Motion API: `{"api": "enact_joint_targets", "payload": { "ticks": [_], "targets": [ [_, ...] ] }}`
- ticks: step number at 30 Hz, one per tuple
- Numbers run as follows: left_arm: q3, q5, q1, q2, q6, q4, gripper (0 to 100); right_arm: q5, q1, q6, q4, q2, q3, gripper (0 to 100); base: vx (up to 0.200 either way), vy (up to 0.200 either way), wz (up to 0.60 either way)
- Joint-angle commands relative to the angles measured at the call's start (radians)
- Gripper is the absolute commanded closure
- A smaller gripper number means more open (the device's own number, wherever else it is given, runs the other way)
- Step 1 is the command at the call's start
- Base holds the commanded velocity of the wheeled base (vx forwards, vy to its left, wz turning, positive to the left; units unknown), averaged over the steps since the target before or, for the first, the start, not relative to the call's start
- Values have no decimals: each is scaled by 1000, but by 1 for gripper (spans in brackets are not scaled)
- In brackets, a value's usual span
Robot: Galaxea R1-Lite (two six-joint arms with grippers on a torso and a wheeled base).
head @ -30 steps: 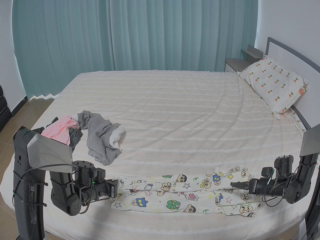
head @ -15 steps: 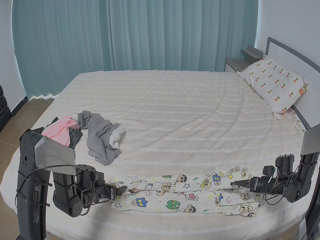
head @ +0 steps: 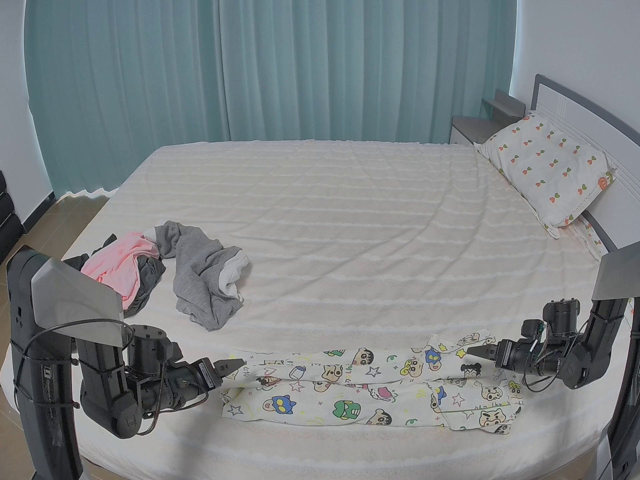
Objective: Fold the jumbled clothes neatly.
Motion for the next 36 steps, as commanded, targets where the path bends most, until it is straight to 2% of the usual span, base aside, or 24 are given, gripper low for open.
{"api": "enact_joint_targets", "payload": {
  "ticks": [1,2,3,25,29,33,36],
  "targets": [
    [74,-24,-3,-13,-14,-87,0,-2,0,-45,78,58,-106,0,0,0,0],
    [76,-24,-3,-8,-14,-90,0,-2,0,-55,83,64,-116,0,0,0,0],
    [74,-24,-1,-2,-12,-90,0,-5,0,-70,92,74,-131,100,0,0,0],
    [87,-16,-1,3,-11,-90,0,-10,-3,-147,41,32,-166,100,0,0,0],
    [88,-13,1,3,-7,-90,0,-12,-15,-156,124,12,-198,100,0,0,0],
    [87,-13,1,4,-6,-90,0,-18,-51,-242,299,-13,-237,100,0,0,0],
    [87,-13,1,4,-4,-90,0,-67,-74,-283,387,-15,-270,100,0,0,0]
  ]
}}
